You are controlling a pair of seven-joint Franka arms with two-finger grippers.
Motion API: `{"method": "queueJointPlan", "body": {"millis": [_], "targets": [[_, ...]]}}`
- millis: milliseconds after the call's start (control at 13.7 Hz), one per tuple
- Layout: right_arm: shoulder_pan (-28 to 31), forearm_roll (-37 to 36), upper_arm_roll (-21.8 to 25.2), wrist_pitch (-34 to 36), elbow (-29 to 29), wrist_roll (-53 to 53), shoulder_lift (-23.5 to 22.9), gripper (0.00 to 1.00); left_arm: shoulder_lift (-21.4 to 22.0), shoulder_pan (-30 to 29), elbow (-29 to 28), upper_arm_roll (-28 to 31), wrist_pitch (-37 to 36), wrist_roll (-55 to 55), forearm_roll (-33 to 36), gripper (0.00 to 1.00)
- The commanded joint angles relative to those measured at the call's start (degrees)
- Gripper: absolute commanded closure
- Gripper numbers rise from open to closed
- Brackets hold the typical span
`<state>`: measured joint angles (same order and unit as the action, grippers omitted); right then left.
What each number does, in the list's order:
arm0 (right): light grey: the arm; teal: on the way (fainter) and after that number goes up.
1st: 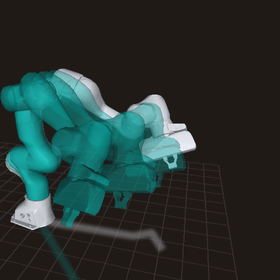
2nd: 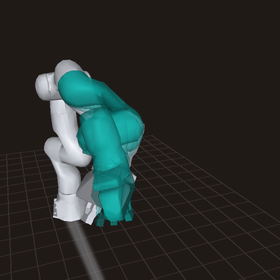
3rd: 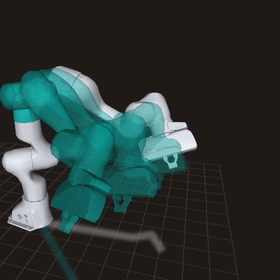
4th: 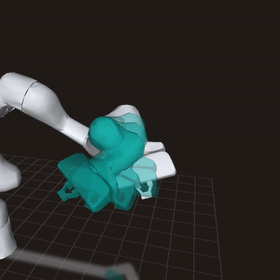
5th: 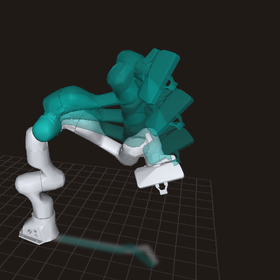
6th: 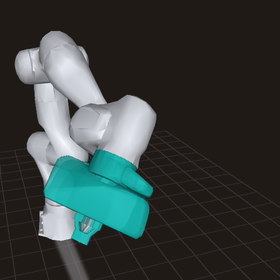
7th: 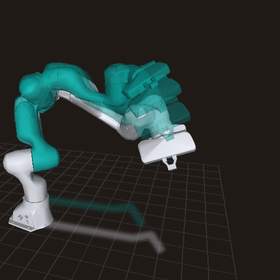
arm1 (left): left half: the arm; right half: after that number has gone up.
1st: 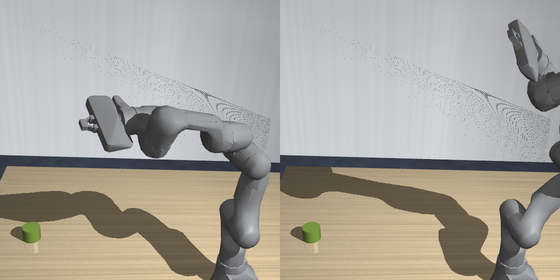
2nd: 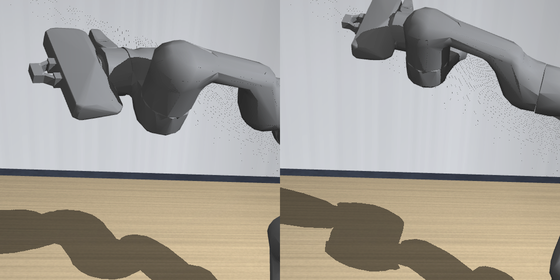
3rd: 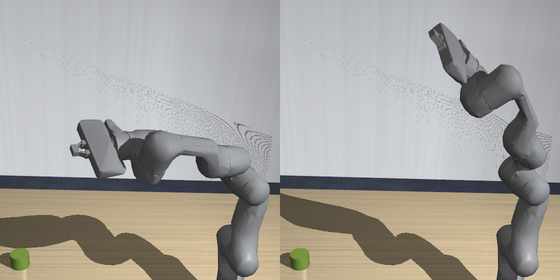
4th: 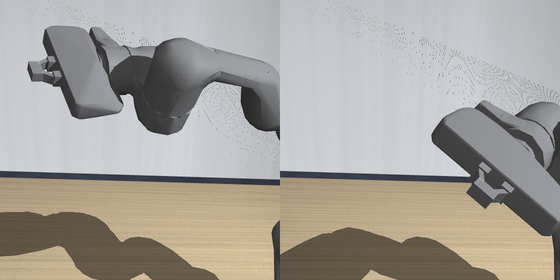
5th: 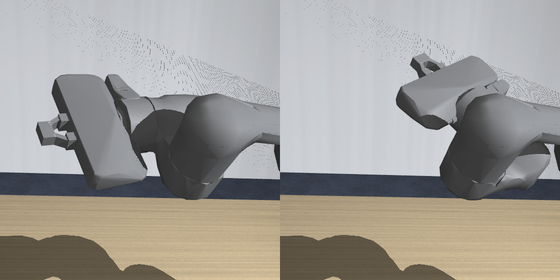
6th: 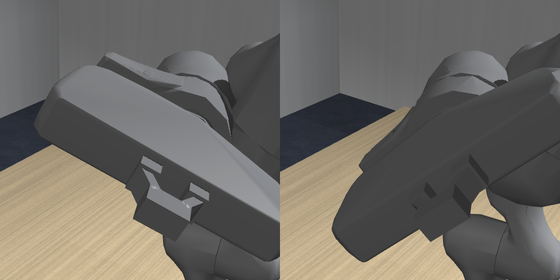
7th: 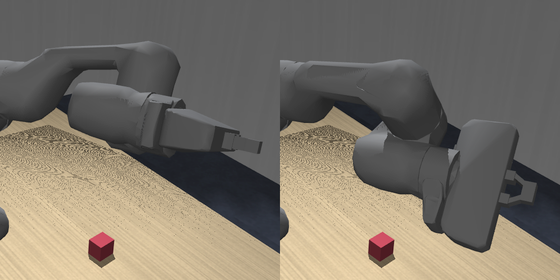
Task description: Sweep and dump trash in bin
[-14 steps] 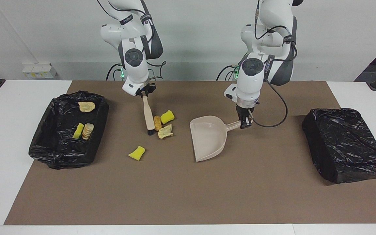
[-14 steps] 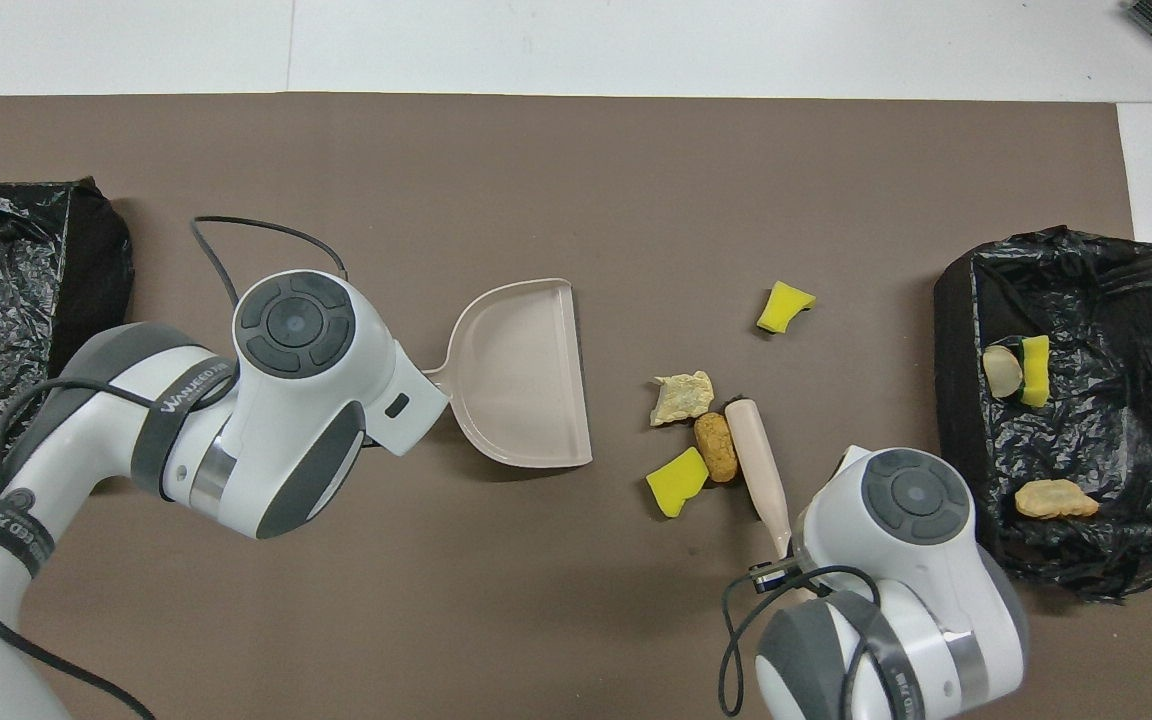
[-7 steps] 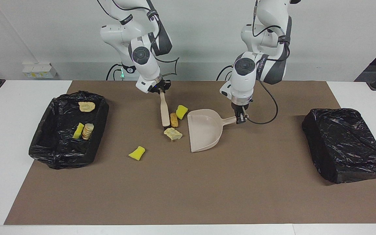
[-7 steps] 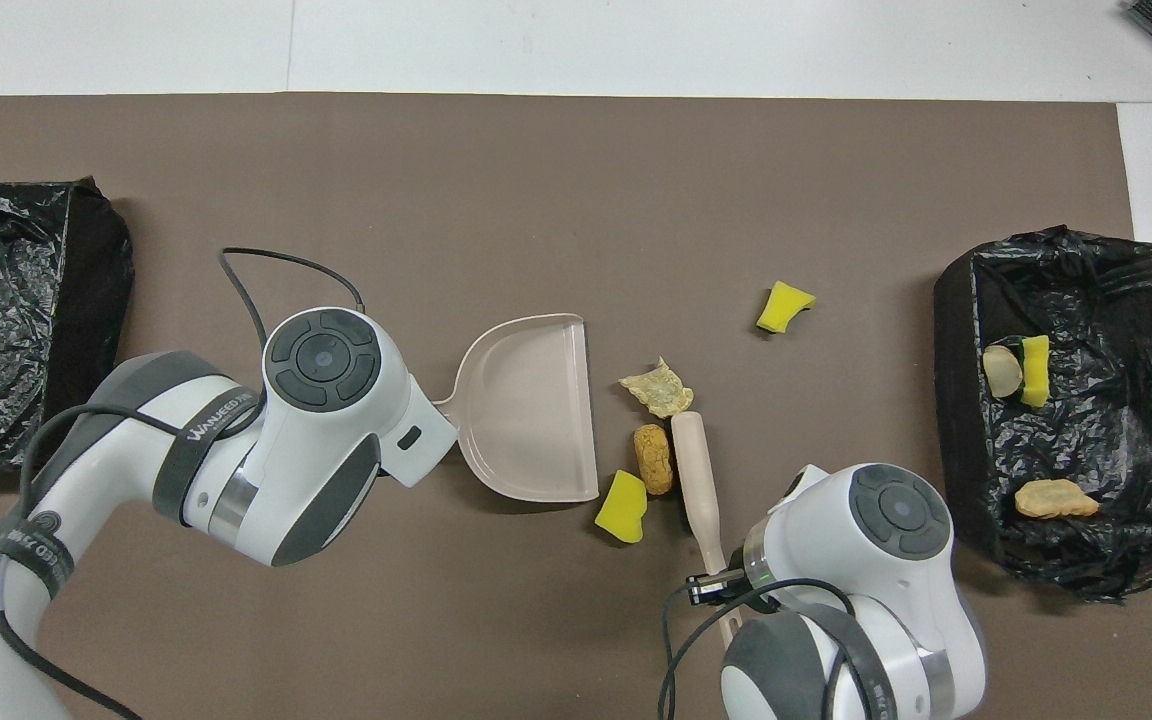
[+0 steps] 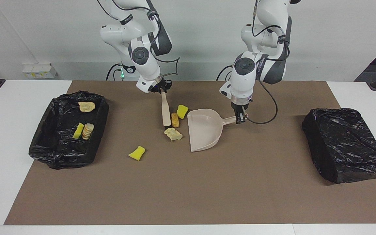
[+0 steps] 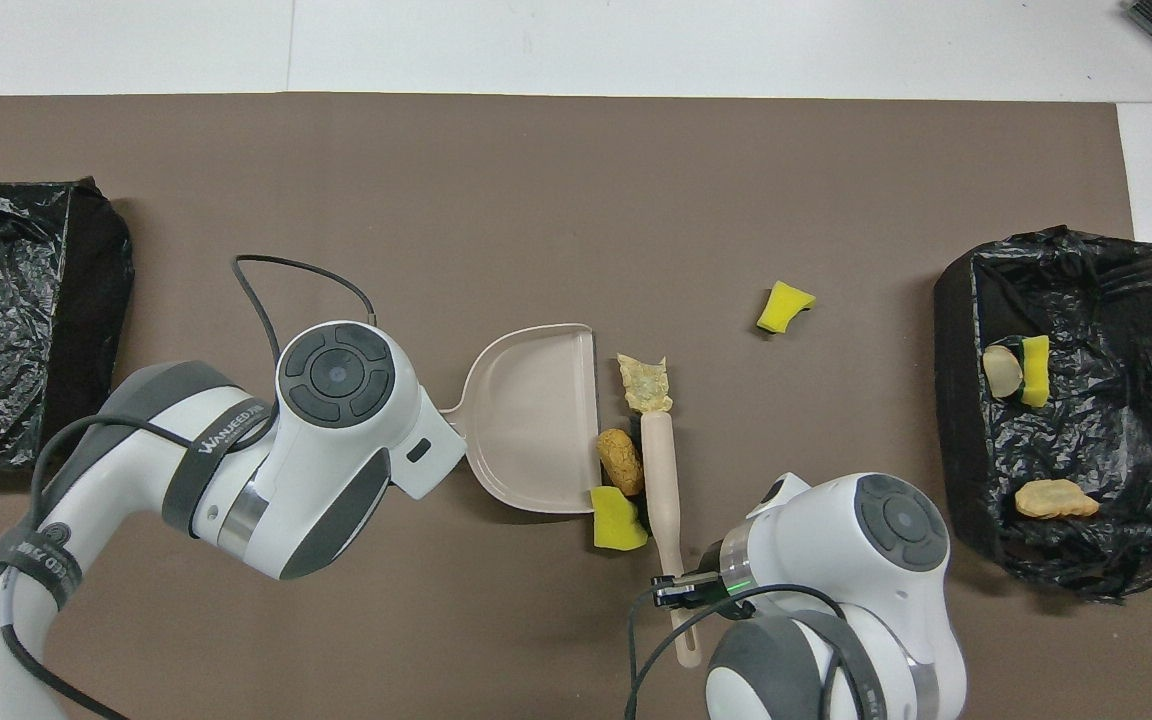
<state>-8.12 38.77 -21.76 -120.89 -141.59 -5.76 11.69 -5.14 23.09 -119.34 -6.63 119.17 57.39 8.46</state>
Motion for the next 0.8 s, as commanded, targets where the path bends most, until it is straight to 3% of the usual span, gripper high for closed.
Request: {"method": "queueJointPlan", "body": {"millis": [0,292,584,731], "targets": [[-2.7,7.0,-0.1,-2.8,1.7,-0.6,-1.2,1.00,2.0,0.4,-2.5,0.4,0.4,1.1,1.2,1.00],[-4.1,8.3,-0.2,-1.9,6.2,-2.7,-2.2,1.00,1.9,-0.1,-2.5,0.5,0.4,3.0,1.2,1.00],[-0.2,-8.0,0.7,9.9,11.0,-5.8,2.4,1.00,1.9,-0.3,-2.5,0.6,-0.1,3.1,1.1,1.00],[3.7,-17.9,0.5,19.6,17.7,-4.7,1.4,1.00,1.7,-1.5,-2.0,0.6,-0.2,4.2,1.1,1.00]]}}
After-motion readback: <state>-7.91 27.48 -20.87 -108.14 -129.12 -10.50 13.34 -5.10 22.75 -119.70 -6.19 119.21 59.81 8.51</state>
